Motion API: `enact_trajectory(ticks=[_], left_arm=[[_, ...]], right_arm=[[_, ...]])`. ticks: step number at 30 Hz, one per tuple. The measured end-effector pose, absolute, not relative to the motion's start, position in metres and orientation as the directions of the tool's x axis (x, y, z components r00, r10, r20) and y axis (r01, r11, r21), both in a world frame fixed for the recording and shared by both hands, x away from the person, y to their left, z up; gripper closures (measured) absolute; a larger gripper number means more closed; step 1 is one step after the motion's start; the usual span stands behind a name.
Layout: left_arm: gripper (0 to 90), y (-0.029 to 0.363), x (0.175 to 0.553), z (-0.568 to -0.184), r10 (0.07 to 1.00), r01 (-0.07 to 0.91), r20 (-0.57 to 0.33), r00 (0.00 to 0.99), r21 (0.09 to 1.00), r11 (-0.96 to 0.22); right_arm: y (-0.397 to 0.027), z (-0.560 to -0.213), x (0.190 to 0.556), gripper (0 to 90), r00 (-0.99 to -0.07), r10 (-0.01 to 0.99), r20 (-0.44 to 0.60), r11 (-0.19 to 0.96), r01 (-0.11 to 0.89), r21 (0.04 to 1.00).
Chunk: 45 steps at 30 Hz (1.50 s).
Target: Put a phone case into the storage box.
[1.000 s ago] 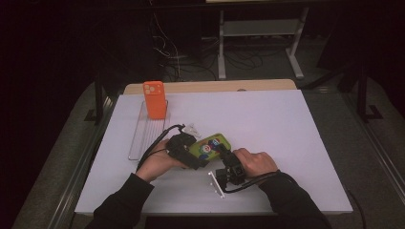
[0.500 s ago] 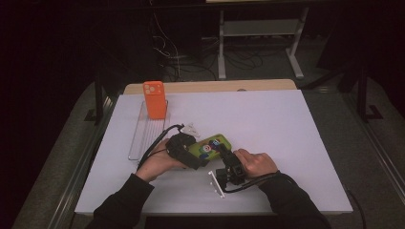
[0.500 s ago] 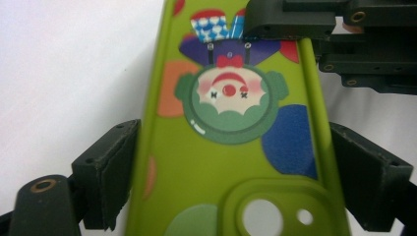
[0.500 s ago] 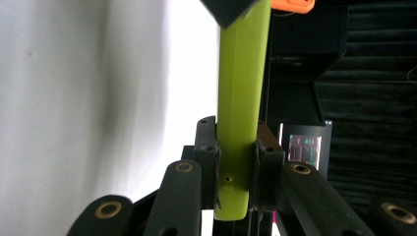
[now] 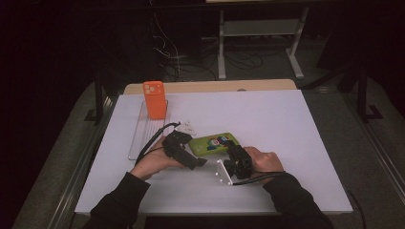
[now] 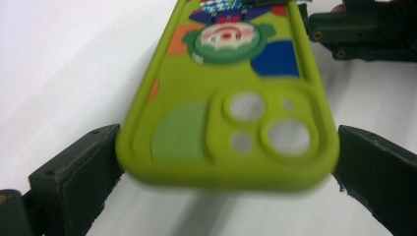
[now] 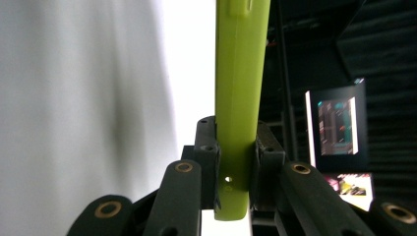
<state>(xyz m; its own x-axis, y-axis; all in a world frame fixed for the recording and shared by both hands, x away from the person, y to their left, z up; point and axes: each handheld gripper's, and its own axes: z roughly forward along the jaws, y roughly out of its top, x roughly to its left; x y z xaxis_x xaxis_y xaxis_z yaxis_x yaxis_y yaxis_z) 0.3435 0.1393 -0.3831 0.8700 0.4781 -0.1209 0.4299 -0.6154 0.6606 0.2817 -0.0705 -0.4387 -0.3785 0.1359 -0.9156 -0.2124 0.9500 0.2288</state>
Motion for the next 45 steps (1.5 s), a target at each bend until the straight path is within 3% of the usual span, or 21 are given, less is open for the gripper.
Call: enact_trajectory(ticks=[11, 15, 24, 34, 45], left_arm=[[0.0, 0.145, 0.347, -0.382, 0.492, 0.430, -0.100, 0.865, 0.654, -0.623], [0.0, 0.145, 0.347, -0.382, 0.511, 0.442, -0.113, 0.852, 0.676, -0.589], [0.0, 0.150, 0.349, -0.380, 0.500, 0.422, -0.079, 0.862, 0.659, -0.623], [0.0, 0.153, 0.350, -0.378, 0.547, 0.456, -0.099, 0.832, 0.685, -0.569], [0.0, 0.149, 0.358, -0.369, 0.569, 0.480, -0.176, 0.803, 0.757, -0.444]], right_arm=[[-0.083, -0.426, 0.292, 75.6, -0.487, 0.294, -0.822, 0.909, -0.122, 0.398], [-0.085, -0.423, 0.294, 75.6, -0.557, 0.428, -0.712, 0.848, -0.025, 0.530], [-0.093, -0.415, 0.303, 75.6, -0.632, 0.549, -0.547, 0.757, 0.098, 0.646], [-0.104, -0.408, 0.315, 75.6, -0.660, 0.712, -0.241, 0.543, 0.299, 0.785], [-0.107, -0.408, 0.320, 75.7, -0.650, 0.758, 0.057, 0.326, 0.453, 0.830]])
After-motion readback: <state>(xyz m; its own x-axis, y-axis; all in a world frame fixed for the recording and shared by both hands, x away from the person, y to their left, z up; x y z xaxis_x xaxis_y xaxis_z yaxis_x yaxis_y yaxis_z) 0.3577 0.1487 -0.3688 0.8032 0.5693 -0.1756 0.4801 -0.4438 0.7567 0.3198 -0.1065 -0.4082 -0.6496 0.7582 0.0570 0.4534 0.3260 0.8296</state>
